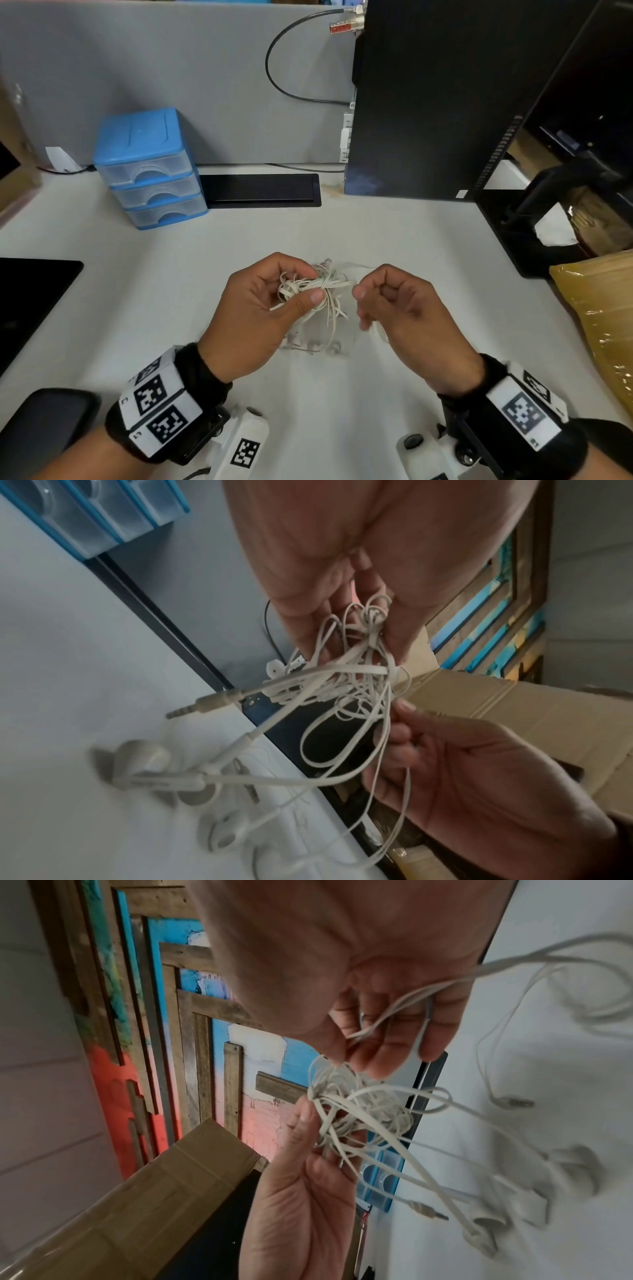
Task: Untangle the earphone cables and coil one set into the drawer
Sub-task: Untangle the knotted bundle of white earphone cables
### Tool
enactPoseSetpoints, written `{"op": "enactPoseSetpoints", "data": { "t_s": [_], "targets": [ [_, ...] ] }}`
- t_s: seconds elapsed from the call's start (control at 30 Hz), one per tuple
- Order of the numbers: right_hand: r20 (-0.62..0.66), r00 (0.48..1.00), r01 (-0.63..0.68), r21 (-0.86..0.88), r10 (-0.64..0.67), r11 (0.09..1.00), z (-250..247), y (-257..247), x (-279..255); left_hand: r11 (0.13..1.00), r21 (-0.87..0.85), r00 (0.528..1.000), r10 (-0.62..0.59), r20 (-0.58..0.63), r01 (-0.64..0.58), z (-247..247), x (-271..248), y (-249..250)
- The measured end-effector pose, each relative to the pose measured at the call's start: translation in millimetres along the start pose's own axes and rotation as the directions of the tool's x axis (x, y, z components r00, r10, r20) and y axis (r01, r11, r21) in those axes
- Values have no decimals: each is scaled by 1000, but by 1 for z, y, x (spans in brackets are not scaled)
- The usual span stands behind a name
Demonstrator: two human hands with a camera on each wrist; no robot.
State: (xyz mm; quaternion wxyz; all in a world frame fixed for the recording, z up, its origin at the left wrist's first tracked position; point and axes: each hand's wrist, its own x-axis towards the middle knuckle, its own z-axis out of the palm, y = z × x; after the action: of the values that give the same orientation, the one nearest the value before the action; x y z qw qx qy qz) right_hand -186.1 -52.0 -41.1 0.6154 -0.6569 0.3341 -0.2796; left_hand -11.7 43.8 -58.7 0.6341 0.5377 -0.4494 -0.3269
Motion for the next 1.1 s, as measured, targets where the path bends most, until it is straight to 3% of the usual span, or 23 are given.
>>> {"op": "enactPoseSetpoints", "data": {
  "t_s": [0.13, 0.33, 0.67, 0.9, 1.1],
  "targets": [
    [-13, 999, -41, 53, 41, 998, 2, -3, -1, 998, 59, 999, 34, -23, -33, 0, -2, 0],
    [3, 1000, 2, 138, -2, 990, 9, -7, -8, 1000, -28, 1000, 7, 7, -7, 0, -3, 7],
    [-17, 998, 58, 202, -56, 978, 19, -1, -16, 1000, -15, 992, -4, 124, 5, 9, -12, 0],
    [29, 995, 92, 198, -99, 976, 14, 6, -13, 992, -66, 992, -107, 64, 111, 5, -6, -2],
    [-21, 997, 76, 218, -73, 973, 13, 6, -9, 997, -8, 994, -73, 75, 74, 4, -6, -2]
  ]
}}
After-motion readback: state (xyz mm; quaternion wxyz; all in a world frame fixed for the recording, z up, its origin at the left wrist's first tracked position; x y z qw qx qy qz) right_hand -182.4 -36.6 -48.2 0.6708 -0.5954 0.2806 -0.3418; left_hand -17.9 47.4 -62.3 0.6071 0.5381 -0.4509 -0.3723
